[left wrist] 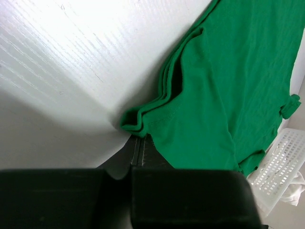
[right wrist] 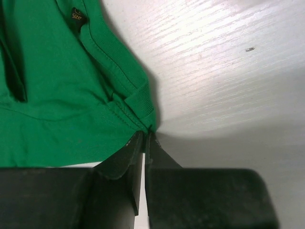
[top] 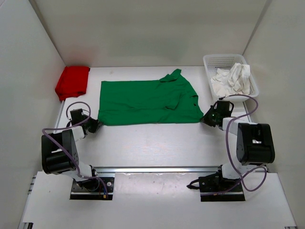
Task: Fold and stack the t-shirts
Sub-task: Fold the flattened tshirt in 1/3 of the way
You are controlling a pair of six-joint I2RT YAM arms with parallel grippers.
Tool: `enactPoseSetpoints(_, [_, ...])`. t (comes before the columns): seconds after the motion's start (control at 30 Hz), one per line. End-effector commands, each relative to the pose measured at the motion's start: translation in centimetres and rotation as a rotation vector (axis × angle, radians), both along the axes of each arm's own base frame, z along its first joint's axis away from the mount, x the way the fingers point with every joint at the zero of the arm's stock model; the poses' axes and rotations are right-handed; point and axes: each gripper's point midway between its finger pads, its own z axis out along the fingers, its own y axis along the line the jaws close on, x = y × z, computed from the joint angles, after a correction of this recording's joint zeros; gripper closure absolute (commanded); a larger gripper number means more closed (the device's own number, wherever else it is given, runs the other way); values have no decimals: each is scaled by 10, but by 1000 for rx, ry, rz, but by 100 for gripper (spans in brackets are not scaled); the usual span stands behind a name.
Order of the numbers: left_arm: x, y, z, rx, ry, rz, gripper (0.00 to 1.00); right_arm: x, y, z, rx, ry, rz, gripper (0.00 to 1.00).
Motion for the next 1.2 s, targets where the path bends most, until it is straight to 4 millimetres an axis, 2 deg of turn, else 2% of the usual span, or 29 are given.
enactPoseSetpoints(0.0, [13, 7, 17, 46, -59, -6, 100, 7, -6, 3, -6, -25, -28, 100])
enactPoseSetpoints(0.1, [7, 10, 19, 51, -54, -1, 100, -5, -5, 5, 2, -17, -46, 100])
enactPoseSetpoints(0.17, [-2, 10, 18, 73, -35, -27, 100, -21, -3, 3, 26, 7, -52, 99])
enactPoseSetpoints(0.2, [-7, 13, 19, 88, -28, -16, 100, -29, -3, -3, 21, 34, -51, 100])
enactPoseSetpoints(0.23, [-11, 20, 18, 123, -23, -8, 100, -39, -3, -5, 16, 39, -52, 100])
enactPoseSetpoints(0.3, [-24, 23, 19, 168, -1, -24, 100, -55, -1, -4, 28, 43, -55, 100])
enactPoseSetpoints(0.4, [-35, 20, 25, 230, 16, -51, 100, -75, -8, 1, 13, 57, -64, 100])
enactPoseSetpoints(0.5, [-49, 29, 31, 298, 34, -44, 100, -95, -21, 7, 6, 60, -109, 100])
enactPoseSetpoints(0.57, [-61, 28, 27, 340, 80, -70, 100, -109, -23, 7, 28, 78, -119, 100])
enactPoseSetpoints(0.67, [-85, 19, 13, 311, 144, -127, 100, -126, -21, 4, 48, 104, -108, 100])
enactPoseSetpoints(0.7, [-92, 16, 10, 307, 148, -139, 97, -128, -20, 7, 47, 89, -107, 95])
enactPoseSetpoints(0.73, [-95, 12, 10, 298, 147, -149, 86, -128, -17, 7, 51, 84, -101, 86])
enactPoseSetpoints(0.77, [-101, 9, 4, 280, 166, -158, 71, -129, -17, 8, 48, 76, -100, 81])
enactPoseSetpoints(0.8, [-101, 8, 6, 270, 164, -161, 58, -126, -17, 12, 37, 62, -94, 74])
enactPoseSetpoints(0.83, [-100, 7, 8, 245, 158, -161, 40, -125, -17, 15, 37, 54, -91, 66])
enactPoseSetpoints(0.87, [-97, 9, 12, 238, 146, -152, 26, -123, -15, 19, 46, 43, -80, 59])
enactPoseSetpoints(0.93, [-75, 10, 38, 261, 72, -165, 19, -108, -11, 43, 3, -13, -34, 52])
enactPoseSetpoints(0.97, [-69, 6, 46, 275, 51, -188, 18, -108, -6, 45, -43, -5, -2, 51])
enactPoseSetpoints(1.0, [-58, 2, 60, 280, 7, -211, 19, -97, 0, 59, -68, -52, 31, 51])
enactPoseSetpoints(1.03, [-45, -8, 72, 290, -53, -260, 26, -92, 17, 64, -104, -67, 108, 60])
enactPoseSetpoints(1.07, [-34, -25, 79, 289, -113, -323, 44, -83, 37, 75, -113, -126, 175, 79])
enactPoseSetpoints(1.1, [-26, -45, 88, 292, -161, -376, 61, -73, 51, 80, -112, -151, 229, 88])
enactPoseSetpoints(1.13, [-18, -57, 95, 290, -189, -403, 65, -70, 70, 73, -102, -126, 298, 99])
enactPoseSetpoints(1.17, [-15, -82, 95, 307, -214, -463, 67, -66, 85, 77, -76, -148, 339, 100])
